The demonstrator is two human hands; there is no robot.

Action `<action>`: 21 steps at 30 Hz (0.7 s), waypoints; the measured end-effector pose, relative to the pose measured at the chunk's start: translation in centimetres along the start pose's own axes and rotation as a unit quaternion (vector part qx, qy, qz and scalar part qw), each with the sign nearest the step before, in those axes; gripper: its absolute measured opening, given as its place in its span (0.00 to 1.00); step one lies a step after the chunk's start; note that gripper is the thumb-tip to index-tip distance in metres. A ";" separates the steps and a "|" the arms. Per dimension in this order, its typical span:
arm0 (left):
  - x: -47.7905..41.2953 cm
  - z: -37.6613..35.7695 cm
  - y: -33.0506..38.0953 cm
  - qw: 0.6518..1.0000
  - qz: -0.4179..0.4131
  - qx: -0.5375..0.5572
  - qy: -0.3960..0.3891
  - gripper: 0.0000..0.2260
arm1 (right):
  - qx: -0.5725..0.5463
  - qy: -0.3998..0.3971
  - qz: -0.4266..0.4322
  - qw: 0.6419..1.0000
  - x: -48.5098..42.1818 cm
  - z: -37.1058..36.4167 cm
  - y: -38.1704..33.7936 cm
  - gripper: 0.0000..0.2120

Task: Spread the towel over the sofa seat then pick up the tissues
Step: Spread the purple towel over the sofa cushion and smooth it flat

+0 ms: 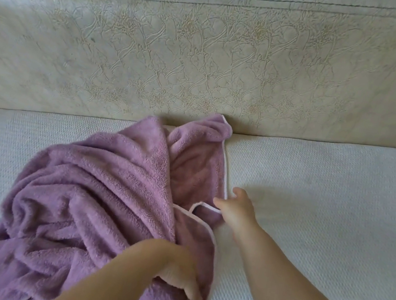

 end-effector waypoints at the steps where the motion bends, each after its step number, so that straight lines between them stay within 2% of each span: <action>1: 0.0 0.3 0.1 0.999 0.006 0.052 0.010 0.14 | 0.016 -0.009 -0.001 1.000 0.1 -0.4 0.2 0.24; 2: -0.2 1.0 0.1 0.990 0.014 0.130 0.050 0.13 | 0.024 -0.019 0.002 1.000 0.3 -0.7 0.3 0.22; 3: -0.2 2.1 0.0 0.971 0.026 0.197 0.133 0.12 | 0.028 -0.023 0.007 0.999 0.2 -1.0 0.6 0.20; 4: -0.1 3.3 -0.3 0.937 0.033 0.236 0.255 0.11 | 0.035 -0.023 0.011 0.999 0.0 -1.2 0.8 0.18; 5: 0.2 4.6 -0.8 0.890 0.032 0.253 0.378 0.10 | 0.040 -0.014 0.014 0.999 -0.4 -1.4 1.1 0.14; 6: 0.4 5.3 -1.2 0.845 0.026 0.261 0.466 0.09 | 0.044 -0.001 0.012 0.999 -0.5 -1.4 1.3 0.08; 7: 0.9 6.0 -1.1 0.818 0.009 0.253 0.517 0.10 | 0.045 0.011 0.006 0.999 -0.5 -1.3 1.3 0.03; 8: 1.1 6.1 -1.3 0.811 -0.009 0.227 0.539 0.12 | 0.045 0.013 0.000 0.999 -0.3 -1.0 1.5 0.02; 9: 1.1 6.3 -1.1 0.821 -0.025 0.185 0.539 0.15 | 0.045 0.004 -0.014 0.999 -0.3 -0.7 1.8 0.05; 11: 0.7 5.6 -0.6 0.877 -0.008 0.053 0.477 0.20 | 0.047 -0.039 -0.053 0.997 0.2 -0.2 2.5 0.05; 13: 0.0 4.4 0.1 0.913 0.053 -0.065 0.399 0.15 | 0.065 -0.080 -0.070 0.992 0.3 0.2 3.3 0.04; 15: -0.4 3.5 0.9 0.924 0.089 -0.125 0.350 0.11 | 0.065 -0.056 -0.048 0.995 0.2 0.7 3.4 0.04; 17: -0.3 2.9 1.8 0.935 0.087 -0.133 0.316 0.12 | 0.000 -0.032 -0.017 0.999 0.1 0.8 3.2 0.08; 18: -0.4 2.4 2.3 0.952 0.068 -0.125 0.272 0.12 | -0.030 -0.034 -0.006 0.999 0.3 0.9 3.0 0.10; 21: -0.3 -0.3 3.7 0.998 -0.008 -0.022 0.061 0.12 | -0.050 -0.041 -0.004 0.998 0.4 0.9 3.2 0.18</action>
Point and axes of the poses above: each hand's wrist, its own x-axis away from the middle knuckle, its own z-axis out of the back of the hand, y = z × x, the point moved 3 cm from there along -x, towards the middle knuckle, and after that the axes turned 4 degrees about x, right-handed, at the moved point
